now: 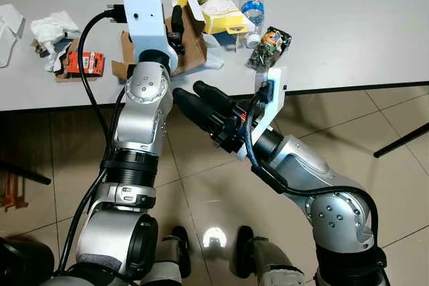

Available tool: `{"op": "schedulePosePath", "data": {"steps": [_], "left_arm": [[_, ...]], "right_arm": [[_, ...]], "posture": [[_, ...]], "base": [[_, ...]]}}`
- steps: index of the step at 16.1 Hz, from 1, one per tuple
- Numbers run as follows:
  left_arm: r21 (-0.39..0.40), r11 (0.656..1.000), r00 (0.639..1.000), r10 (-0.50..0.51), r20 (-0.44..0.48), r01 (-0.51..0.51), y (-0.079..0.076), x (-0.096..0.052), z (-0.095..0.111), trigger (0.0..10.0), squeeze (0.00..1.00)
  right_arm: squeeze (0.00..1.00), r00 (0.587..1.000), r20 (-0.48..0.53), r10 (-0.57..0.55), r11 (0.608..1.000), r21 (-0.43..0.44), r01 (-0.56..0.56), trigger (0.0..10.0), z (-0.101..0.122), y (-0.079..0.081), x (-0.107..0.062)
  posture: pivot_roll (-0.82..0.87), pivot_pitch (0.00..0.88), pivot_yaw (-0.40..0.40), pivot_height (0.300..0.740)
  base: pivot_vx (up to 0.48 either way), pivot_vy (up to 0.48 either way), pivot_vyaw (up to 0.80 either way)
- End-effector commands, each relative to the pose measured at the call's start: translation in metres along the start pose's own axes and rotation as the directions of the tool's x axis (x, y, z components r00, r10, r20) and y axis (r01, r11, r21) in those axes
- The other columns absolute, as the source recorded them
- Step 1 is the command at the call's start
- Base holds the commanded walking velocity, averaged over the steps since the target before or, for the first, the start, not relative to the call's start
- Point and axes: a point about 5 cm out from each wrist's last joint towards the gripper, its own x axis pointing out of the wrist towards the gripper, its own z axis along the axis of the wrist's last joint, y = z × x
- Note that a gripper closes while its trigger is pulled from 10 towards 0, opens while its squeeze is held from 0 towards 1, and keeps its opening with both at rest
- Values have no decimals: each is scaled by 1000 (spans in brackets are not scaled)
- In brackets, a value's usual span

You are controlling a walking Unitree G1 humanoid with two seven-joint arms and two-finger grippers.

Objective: Picking trash to rubbish bin

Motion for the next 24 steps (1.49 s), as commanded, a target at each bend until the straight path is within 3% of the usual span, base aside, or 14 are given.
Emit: {"op": "schedulePosePath", "data": {"steps": [1, 8, 16, 19, 24], "left_arm": [[4, 1000, 1000, -13, 16, 13, -4, 0, 3, 10000, 0], [45, 999, 999, 0, 43, -2, 7, -1, 11, 10000, 0], [45, 999, 999, -3, 41, 2, 6, 0, 13, 10000, 0], [52, 998, 1000, -21, 7, 21, 18, -10, 5, 10000, 0], [62, 992, 994, -113, -11, 114, 25, -23, 6, 10000, 0]], "right_arm": [[0, 1000, 3, 1, 1000, 2, -1, 10000, -1, -1, 0], [0, 1000, 15, 2, 1000, 7, -2, 10000, -3, -3, 2], [0, 1000, 20, -4, 1000, 5, 4, 10000, -3, -4, 2], [0, 1000, 25, -8, 1000, 4, 8, 10000, -3, -4, 2], [0, 999, 30, -16, 1000, 0, 16, 10000, -2, -7, 1]], "posture": [[-118, 270, 3, 740], [-91, 251, 18, 740], [-90, 251, 21, 740], [-81, 252, 25, 740], [-72, 251, 29, 740]], "base": [[0, 0, 0], [0, 0, 0], [0, 0, 0], [0, 0, 0], [0, 0, 0]]}}
